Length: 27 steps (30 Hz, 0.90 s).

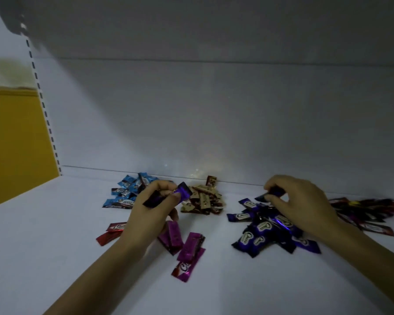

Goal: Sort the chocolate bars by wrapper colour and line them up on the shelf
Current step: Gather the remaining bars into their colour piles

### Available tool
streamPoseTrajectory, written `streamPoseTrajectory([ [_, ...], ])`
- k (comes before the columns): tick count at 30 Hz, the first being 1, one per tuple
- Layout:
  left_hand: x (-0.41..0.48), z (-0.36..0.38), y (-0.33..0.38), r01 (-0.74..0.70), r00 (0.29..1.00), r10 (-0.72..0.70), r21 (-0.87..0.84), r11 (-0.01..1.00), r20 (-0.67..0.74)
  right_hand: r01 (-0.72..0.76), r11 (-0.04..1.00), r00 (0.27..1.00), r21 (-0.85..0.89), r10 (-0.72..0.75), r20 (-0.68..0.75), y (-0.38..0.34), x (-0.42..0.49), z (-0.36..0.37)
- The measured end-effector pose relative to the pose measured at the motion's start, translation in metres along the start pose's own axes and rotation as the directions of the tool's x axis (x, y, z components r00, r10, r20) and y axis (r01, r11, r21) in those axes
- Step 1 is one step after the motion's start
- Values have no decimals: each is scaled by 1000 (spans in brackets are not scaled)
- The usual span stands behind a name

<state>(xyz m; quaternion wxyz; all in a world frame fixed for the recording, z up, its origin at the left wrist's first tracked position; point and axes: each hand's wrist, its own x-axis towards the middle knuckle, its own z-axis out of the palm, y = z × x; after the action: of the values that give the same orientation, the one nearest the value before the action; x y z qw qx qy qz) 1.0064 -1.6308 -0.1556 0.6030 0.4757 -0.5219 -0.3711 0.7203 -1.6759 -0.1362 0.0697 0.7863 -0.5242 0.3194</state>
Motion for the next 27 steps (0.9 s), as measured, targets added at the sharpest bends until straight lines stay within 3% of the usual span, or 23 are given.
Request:
streamPoseTrajectory([
  [4, 4, 18, 16, -45, 986, 52, -45, 998, 156, -50, 992, 983, 113, 29, 181, 34, -19, -7],
  [7, 3, 49, 20, -30, 970, 46, -70, 997, 237, -91, 948, 995, 305, 74, 67, 36, -24, -12],
  [11, 1, 103, 18, -87, 947, 98, -48, 995, 307, -78, 785, 995, 615, 99, 0, 24, -29, -15],
  [14, 2, 137, 15, -90, 915, 114, -78, 993, 387, 9, 707, 999, 708, 31, -44, 18, -36, -9],
  [16, 5, 150, 12, -136, 886, 144, -50, 989, 441, 26, 673, 991, 739, 79, -106, 20, -38, -6],
  [20, 5, 163, 0, -98, 878, 109, -47, 994, 467, 14, 675, 951, 738, 219, -218, 36, -37, -7],
  [23, 11, 167, -9, 34, 917, -3, -70, 997, 400, -2, 698, 903, 716, 309, -298, 46, -36, -11],
  [25, 15, 164, -10, 144, 929, -99, -101, 984, 356, 83, 878, 910, 471, 126, -395, 50, -35, -13],
  [27, 13, 159, -9, 210, 927, -114, -242, 947, 358, 203, 960, 903, 192, -108, -415, 52, -34, -11],
])
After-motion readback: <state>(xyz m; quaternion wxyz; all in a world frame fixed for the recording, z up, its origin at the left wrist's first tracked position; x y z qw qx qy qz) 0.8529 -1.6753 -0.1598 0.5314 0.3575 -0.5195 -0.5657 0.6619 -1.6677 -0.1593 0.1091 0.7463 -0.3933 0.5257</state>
